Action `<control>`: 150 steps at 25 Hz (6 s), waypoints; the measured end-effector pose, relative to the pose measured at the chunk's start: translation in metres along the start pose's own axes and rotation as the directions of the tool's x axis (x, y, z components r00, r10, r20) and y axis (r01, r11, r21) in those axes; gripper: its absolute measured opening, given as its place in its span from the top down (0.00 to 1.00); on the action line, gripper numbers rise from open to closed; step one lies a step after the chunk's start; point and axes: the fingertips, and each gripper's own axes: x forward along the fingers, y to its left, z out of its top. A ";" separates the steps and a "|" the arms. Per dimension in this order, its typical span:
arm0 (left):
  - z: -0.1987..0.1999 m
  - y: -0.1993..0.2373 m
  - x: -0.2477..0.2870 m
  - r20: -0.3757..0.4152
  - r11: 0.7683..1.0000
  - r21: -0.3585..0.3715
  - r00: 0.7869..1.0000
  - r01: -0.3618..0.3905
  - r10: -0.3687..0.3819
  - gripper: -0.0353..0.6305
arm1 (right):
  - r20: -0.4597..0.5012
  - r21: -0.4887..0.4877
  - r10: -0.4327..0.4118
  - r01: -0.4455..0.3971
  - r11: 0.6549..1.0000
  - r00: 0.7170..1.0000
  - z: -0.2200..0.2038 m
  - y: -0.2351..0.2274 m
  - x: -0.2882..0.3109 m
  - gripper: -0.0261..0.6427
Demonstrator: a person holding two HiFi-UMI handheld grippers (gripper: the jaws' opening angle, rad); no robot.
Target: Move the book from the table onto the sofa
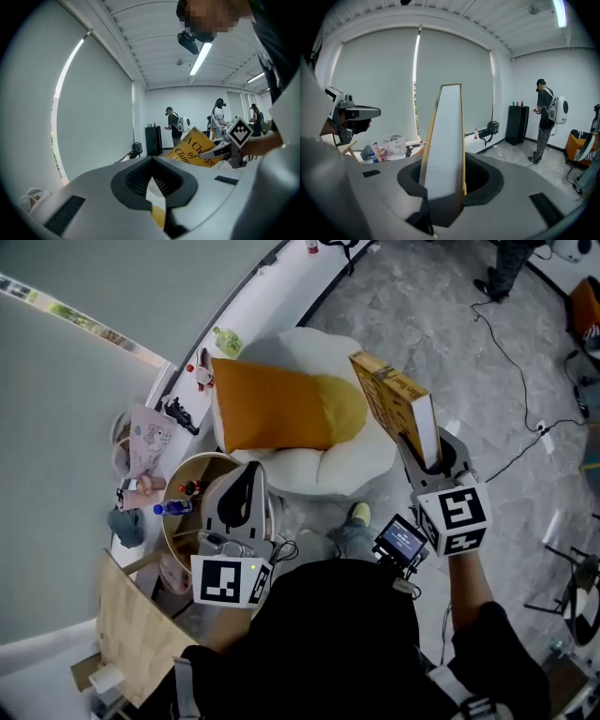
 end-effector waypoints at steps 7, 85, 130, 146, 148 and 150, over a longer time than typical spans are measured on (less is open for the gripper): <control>-0.008 -0.004 0.019 -0.021 0.999 0.007 0.999 0.033 -0.033 0.94 | -0.049 0.026 -0.002 0.003 1.000 0.999 -0.016 -0.009 0.016 0.73; -0.362 0.166 0.146 -0.394 0.949 -0.289 0.919 -0.126 0.002 0.94 | -0.664 0.074 0.141 -0.124 0.990 0.734 -0.412 0.042 0.472 0.60; -0.005 -0.002 -0.012 0.095 0.998 -0.049 0.994 -0.050 0.054 0.94 | 0.112 -0.096 -0.003 0.013 0.995 0.994 0.040 -0.011 -0.050 0.94; 0.012 -0.016 -0.031 0.151 0.999 -0.035 0.988 -0.029 0.034 0.94 | 0.216 -0.048 -0.072 0.084 0.995 0.974 0.048 -0.017 -0.088 0.94; 0.012 -0.018 -0.030 0.153 0.999 -0.036 0.988 -0.027 0.032 0.94 | 0.220 -0.055 -0.072 0.086 0.995 0.973 0.049 -0.017 -0.089 0.94; 0.013 -0.019 -0.030 0.156 0.999 -0.036 0.987 -0.023 0.028 0.94 | 0.222 -0.055 -0.071 0.085 0.995 0.973 0.051 -0.016 -0.090 0.94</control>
